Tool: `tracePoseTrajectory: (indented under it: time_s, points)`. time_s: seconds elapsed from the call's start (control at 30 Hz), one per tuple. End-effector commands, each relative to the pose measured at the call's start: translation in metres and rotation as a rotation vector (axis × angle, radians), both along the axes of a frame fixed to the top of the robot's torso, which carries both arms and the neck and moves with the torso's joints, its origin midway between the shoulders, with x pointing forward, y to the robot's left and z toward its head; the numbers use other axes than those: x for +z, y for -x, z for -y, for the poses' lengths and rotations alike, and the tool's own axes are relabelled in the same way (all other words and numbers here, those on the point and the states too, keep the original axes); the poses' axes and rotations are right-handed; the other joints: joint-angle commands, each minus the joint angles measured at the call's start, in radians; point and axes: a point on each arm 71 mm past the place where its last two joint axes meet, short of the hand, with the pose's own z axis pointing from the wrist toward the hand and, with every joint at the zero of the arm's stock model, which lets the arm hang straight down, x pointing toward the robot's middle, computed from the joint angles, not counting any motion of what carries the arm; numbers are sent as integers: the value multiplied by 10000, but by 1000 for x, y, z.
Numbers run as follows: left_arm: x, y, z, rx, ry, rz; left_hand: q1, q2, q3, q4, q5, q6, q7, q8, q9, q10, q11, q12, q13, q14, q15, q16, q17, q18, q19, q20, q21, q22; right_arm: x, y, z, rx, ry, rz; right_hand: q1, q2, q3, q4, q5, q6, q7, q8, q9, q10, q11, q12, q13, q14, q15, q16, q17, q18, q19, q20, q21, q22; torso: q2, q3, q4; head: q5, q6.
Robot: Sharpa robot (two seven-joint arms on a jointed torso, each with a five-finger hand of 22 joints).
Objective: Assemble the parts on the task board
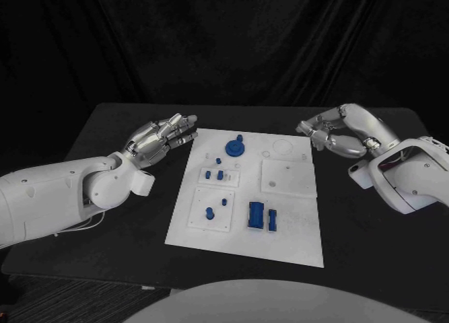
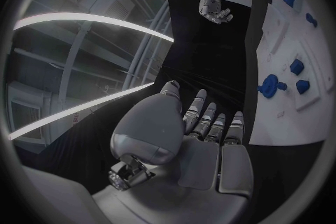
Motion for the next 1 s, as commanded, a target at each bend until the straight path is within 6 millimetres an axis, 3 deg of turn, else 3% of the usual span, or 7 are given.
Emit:
tracePoseTrajectory:
  time_s: [0.03,0.2,0.3,0.4,0.43,0.97,1.0]
  points:
    - [8,0,1,344,-358,1593,-105,-59,-145,57,-364,-241,-102,-132,-35,-194,-124,-121,-23,-85,-119,-116,-41,185,-28,-194,-59,-47,-5,-6,9,3,-3375,-2049,-156,197,-443,14,-606,-573,81,-272,-158,-1912,981,-1846,-1487,-2120,1061,-2205,-1078,-471,-2181,664,-397,-1382,-21,23,-2,-9,1]
    - [10,-1,1,569,-563,2087,-414,-129,-413,54,-890,-954,-534,-519,-107,-508,-472,-335,-61,-142,-457,-247,-88,150,-73,-609,-87,-95,-11,-9,12,244,-4522,-2890,-278,605,-1391,8,-1490,-2106,-341,-378,-302,-3951,1363,-3362,-3890,-4273,1967,-4345,-2539,-669,-5867,1468,-543,-4585,-15,27,-9,-8,1]
    - [0,-1,3,199,-618,501,-4667,-769,508,-876,-2046,-2241,-1411,-873,-556,-1533,-1282,-879,-380,-142,-1174,-247,-88,-486,-171,-1182,-165,-239,-9,-8,10,-149,-2471,-1718,-4611,-335,-1190,-1488,-3413,-6114,-1451,-1038,-937,-6672,256,-4359,-5522,-7643,708,-4940,-3556,-1727,-7929,-34,-1041,-6686,-26,17,-5,-18,31]
    - [1,-1,5,342,-682,512,-5673,-923,729,-1096,-2319,-2568,-1411,-1623,-556,-1533,-1282,-1012,-380,-142,-1174,-247,-88,-487,-171,-1311,-165,-239,-10,-10,7,-253,-2695,-1792,-6375,-335,-1190,-2057,-4194,-7747,-1451,-1038,-937,-7862,-886,-5504,-6250,-9080,-395,-5800,-3556,-1727,-9084,-559,-1041,-7788,-80,11,-24,-41,148]
    - [1,-2,7,454,-731,519,-6080,-983,818,-1186,-2432,-2699,-1411,-1623,-556,-1533,-1282,-1070,-380,-142,-1174,-247,-88,-511,-171,-1379,-165,-239,-11,-11,5,-336,-2870,-1853,-7071,-335,-1190,-2916,-4506,-8396,-1451,-1038,-937,-8339,-886,-5504,-6536,-9648,-395,-5800,-3556,-1727,-9544,-1362,-1041,-8224,-123,7,-39,-58,240]
    - [6,-8,49,3204,-1781,407,-9501,-2099,1547,-1954,-3365,-3764,-1411,-1623,-556,-1533,-1282,-2028,-380,-142,-1174,-247,-88,-885,-171,-2398,-165,-239,-47,-25,-43,-2627,-6681,-3793,-9033,-335,-1190,-2916,-5383,-10230,-1451,-1038,-937,-9675,-886,-5504,-7355,-11254,-395,-5800,-3556,-1727,-10843,-1362,-1041,-9463,-1051,-91,-365,-440,2246]
    - [7,-8,51,3406,-1848,378,-9660,-2099,1576,-1984,-3411,-3811,-1411,-1623,-556,-1533,-1282,-2028,-380,-142,-1174,-247,-88,-1622,-171,-2398,-165,-239,-50,-25,-46,-2771,-6871,-3929,-9033,-335,-1190,-2916,-5383,-10230,-1451,-1038,-937,-9675,-886,-5504,-7355,-11254,-395,-5800,-3556,-1727,-10843,-1362,-1041,-9463,-1093,-95,-380,-457,2338]
